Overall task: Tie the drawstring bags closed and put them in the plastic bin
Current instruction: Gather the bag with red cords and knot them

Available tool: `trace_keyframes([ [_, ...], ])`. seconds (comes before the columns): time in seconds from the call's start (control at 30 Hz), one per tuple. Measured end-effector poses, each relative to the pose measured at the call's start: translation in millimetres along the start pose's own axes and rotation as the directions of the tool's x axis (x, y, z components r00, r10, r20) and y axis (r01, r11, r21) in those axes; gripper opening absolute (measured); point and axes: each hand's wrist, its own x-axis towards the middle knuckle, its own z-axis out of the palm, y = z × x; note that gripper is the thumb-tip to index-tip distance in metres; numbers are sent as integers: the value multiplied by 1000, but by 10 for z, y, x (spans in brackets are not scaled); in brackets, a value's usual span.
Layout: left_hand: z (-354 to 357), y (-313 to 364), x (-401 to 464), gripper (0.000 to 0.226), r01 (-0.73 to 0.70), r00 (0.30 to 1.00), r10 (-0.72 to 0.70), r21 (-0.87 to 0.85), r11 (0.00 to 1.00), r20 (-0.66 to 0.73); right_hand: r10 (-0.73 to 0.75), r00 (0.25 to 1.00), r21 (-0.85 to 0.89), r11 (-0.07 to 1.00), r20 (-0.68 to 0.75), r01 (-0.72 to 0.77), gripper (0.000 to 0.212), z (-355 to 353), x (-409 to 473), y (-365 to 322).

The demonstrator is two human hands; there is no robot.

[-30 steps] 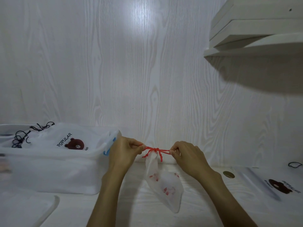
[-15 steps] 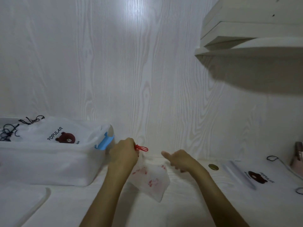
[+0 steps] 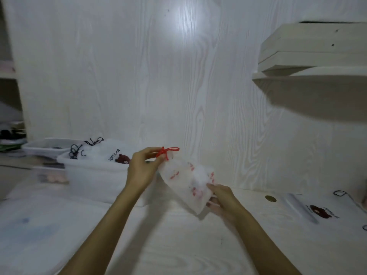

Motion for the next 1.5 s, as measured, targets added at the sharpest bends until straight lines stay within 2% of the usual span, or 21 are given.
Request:
trace_keyframes([
  [0.1,-400,26,53,17,12,989,-31,-127,992,-147,-95,993,32,995,72,93,23,353,-49,-268],
  [0.23,-868,96,282,18,71,946,-161,-303,950,-281,-168,975,46,986,143,163,28,945,7,-613],
  [0.37,-1237,91,747,25,103,911,-213,-305,947,-354,-148,960,137,984,238,118,25,1508,204,-932],
  [0.43,-1376,14,939,29,153,886,-198,-139,978,-420,-153,956,-10,987,252,161,36,1711,318,-971],
  [0.47,-1421,-48,993,34,221,879,-172,59,974,-445,-168,963,-227,950,212,215,45,1769,386,-938],
  [0.53,-1456,-171,988,43,299,891,-66,471,830,-449,-268,955,-610,739,126,288,56,1805,505,-814],
  [0.6,-1449,-278,953,44,219,914,87,663,716,-396,-356,923,-708,615,142,346,55,1804,566,-739],
  [0.67,-1459,-424,950,43,96,948,171,754,649,-268,-406,886,-742,519,223,424,51,1835,603,-651],
  [0.73,-1472,-535,962,46,27,982,124,761,649,-141,-451,824,-756,389,343,527,49,1891,624,-564],
  [0.8,-1463,-615,969,54,-25,983,152,754,656,-99,-417,779,-737,302,468,605,49,1986,625,-528],
  [0.83,-1459,-620,961,56,-67,961,244,742,667,-132,-359,779,-741,271,515,614,48,2034,638,-512],
  [0.93,-1446,-499,989,41,-283,803,545,651,705,-241,-146,814,-795,176,562,581,43,2120,680,-545],
  [1.0,-1457,-373,1077,40,-360,811,575,682,637,-109,-59,826,-814,144,560,562,40,2135,690,-608],
  [1.03,-1478,-358,1148,39,-366,854,519,735,571,22,-35,830,-821,130,557,556,39,2137,694,-631],
  [1.1,-1541,-388,1254,36,-326,935,258,876,356,243,15,850,-847,87,527,524,46,2155,719,-645],
  [1.17,-1625,-455,1251,36,-237,968,-28,950,206,248,50,883,-884,24,467,467,62,2167,753,-635],
  [1.2,-1665,-500,1218,36,-191,966,-133,961,199,220,54,901,-902,12,431,431,70,2167,774,-633],
  [1.3,-1765,-650,1125,42,-57,901,-376,919,390,215,10,937,-937,-28,349,349,69,2161,803,-663],
  [1.37,-1793,-719,1121,43,33,851,-465,860,509,243,-19,943,-941,-77,331,329,60,2146,814,-679],
  [1.43,-1760,-766,1135,41,103,841,-493,829,550,222,-24,941,-941,-37,338,337,49,2112,813,-665],
  [1.5,-1704,-792,1127,40,171,871,-470,811,560,141,-54,920,-919,52,387,390,42,2069,782,-637],
])
